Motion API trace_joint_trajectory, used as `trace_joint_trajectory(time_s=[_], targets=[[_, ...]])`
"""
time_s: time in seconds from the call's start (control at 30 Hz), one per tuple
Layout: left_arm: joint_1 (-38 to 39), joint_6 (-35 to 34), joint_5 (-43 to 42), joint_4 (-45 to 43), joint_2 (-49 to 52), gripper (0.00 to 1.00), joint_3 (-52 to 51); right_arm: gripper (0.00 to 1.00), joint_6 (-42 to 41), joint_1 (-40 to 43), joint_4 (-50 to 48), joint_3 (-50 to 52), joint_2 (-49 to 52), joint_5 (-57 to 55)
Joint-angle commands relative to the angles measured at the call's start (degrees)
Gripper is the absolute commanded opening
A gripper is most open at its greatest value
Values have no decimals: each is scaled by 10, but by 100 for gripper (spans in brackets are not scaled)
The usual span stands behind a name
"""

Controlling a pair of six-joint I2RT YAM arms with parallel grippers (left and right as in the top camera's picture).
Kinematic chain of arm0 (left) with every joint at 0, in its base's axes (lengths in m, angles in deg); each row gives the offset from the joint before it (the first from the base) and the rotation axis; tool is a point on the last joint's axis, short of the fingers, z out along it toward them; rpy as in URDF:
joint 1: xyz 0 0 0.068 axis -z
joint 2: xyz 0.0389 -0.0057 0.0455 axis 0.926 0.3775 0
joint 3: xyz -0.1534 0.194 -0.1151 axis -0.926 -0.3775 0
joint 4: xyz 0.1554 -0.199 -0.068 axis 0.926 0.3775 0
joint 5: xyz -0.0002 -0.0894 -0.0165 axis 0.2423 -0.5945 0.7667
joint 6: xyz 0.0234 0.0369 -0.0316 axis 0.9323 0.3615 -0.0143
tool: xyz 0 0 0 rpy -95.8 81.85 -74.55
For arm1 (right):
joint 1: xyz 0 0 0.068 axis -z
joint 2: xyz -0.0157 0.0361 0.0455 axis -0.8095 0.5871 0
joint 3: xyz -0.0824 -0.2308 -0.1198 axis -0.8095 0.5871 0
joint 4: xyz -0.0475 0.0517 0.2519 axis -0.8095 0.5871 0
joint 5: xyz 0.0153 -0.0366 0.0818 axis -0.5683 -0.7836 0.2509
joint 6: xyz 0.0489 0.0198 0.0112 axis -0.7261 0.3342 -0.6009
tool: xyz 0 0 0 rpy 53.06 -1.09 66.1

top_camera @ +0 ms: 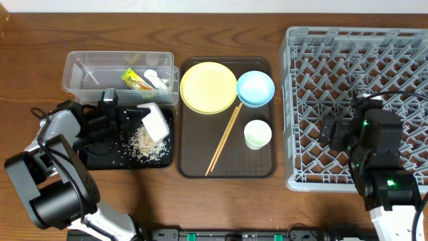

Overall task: Sort waste into correct bins and load items into the dishwasher rack
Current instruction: 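Lift the bowl and tip the rice onto the black tray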

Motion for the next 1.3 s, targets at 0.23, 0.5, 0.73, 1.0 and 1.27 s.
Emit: trace_joint_trajectory(time_s=[0.23, 0.5, 0.73, 1.0, 1.27], targets=[[-38, -111, -35, 4, 1, 6, -2, 99, -3, -5, 1, -12, -1, -2], [-55, -113, -35, 52, 1, 6, -2, 99, -3, -5, 3, -12, -1, -2], [-66, -113, -35, 95, 1, 6, -1, 99, -3, -5, 7, -12, -1, -2], [-67, -131, -35, 96, 1, 6, -2, 99, -3, -5, 9, -12, -1, -2], [-68, -64, -35, 11, 1, 6, -1, 99, -3, -5, 9, -12, -1, -2]])
